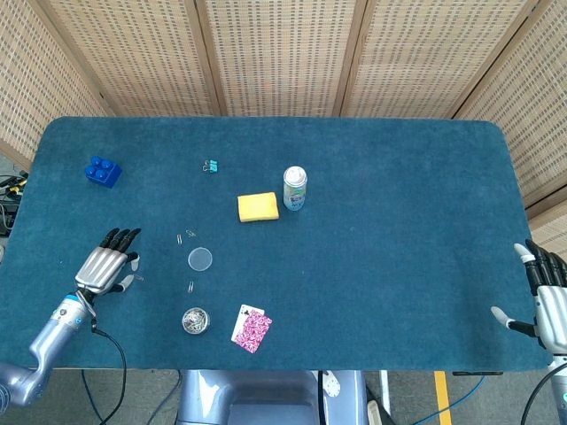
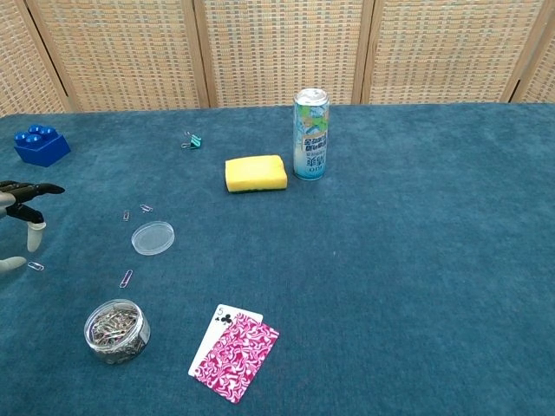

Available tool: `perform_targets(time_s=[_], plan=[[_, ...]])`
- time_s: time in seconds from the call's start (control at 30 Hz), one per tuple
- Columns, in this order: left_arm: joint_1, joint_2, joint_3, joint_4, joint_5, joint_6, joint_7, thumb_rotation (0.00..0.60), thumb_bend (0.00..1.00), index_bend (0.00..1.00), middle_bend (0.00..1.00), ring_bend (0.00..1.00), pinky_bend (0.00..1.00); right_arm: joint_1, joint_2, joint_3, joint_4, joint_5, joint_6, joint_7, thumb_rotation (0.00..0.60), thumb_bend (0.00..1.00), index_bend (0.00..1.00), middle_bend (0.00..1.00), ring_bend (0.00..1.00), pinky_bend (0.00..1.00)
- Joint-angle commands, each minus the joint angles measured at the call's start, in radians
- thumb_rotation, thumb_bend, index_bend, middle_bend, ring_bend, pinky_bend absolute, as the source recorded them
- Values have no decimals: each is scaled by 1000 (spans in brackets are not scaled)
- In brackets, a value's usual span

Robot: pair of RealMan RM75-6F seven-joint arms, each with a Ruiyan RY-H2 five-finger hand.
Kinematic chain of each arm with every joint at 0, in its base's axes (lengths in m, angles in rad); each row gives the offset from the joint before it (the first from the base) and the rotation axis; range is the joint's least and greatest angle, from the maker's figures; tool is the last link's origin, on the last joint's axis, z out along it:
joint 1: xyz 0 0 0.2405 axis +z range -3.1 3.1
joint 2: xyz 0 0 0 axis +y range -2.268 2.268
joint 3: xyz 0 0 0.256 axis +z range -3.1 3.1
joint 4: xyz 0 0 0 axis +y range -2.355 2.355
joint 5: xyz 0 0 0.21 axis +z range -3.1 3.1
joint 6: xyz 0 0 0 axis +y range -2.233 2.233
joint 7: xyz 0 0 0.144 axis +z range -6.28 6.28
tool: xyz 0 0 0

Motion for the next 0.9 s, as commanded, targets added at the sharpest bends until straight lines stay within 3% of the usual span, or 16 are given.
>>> perform_targets(time_s=[0.03,0.9], plan=[[0,-5,1,3,-1,-4,0,600,372,533,0,0,0,0,0,0,0,0,0,0,600,0,0,0,0,0],[-4,-30,3,6,-7,-23,13,600,377,532,0,0,0,-1,5,0,-2,4,-4,7,600,0,0,0,0,0]])
